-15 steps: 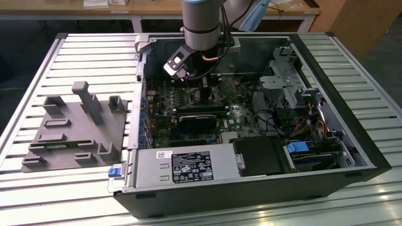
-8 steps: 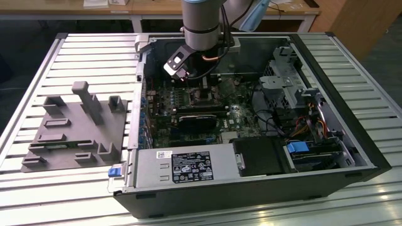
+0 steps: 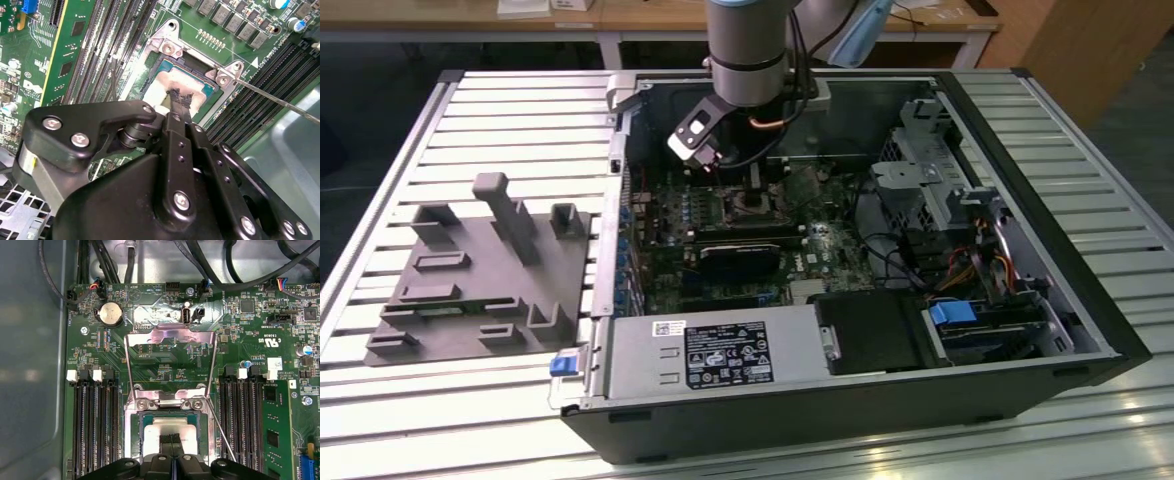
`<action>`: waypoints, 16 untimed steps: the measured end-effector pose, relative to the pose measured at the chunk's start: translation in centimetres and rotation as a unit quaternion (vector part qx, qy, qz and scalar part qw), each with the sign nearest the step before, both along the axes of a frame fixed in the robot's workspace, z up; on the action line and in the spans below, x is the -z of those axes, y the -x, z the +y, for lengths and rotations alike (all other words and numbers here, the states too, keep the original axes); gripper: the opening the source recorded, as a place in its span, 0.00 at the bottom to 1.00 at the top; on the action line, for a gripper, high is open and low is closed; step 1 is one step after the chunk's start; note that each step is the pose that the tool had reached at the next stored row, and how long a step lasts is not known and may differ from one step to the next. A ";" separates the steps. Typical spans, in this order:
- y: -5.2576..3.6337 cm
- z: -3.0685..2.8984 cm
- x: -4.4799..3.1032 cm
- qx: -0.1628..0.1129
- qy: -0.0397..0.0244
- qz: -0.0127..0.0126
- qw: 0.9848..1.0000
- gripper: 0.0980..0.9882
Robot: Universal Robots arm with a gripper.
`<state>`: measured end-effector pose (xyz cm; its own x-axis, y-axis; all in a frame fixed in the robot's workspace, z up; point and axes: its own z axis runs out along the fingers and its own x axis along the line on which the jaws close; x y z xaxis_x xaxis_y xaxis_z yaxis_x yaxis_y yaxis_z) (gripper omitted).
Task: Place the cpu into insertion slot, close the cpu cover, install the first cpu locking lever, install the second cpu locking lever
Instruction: 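Place the cpu into insertion slot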
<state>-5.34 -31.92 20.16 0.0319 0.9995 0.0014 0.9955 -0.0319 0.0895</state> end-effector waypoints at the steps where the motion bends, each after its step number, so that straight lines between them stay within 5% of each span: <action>1: 0.00 0.00 -0.01 0.000 0.000 0.000 1.000 0.00; 4: 0.00 0.00 -0.40 0.000 0.000 0.000 1.000 0.00; 16: 0.00 0.00 -4.21 0.000 0.000 0.000 1.000 0.00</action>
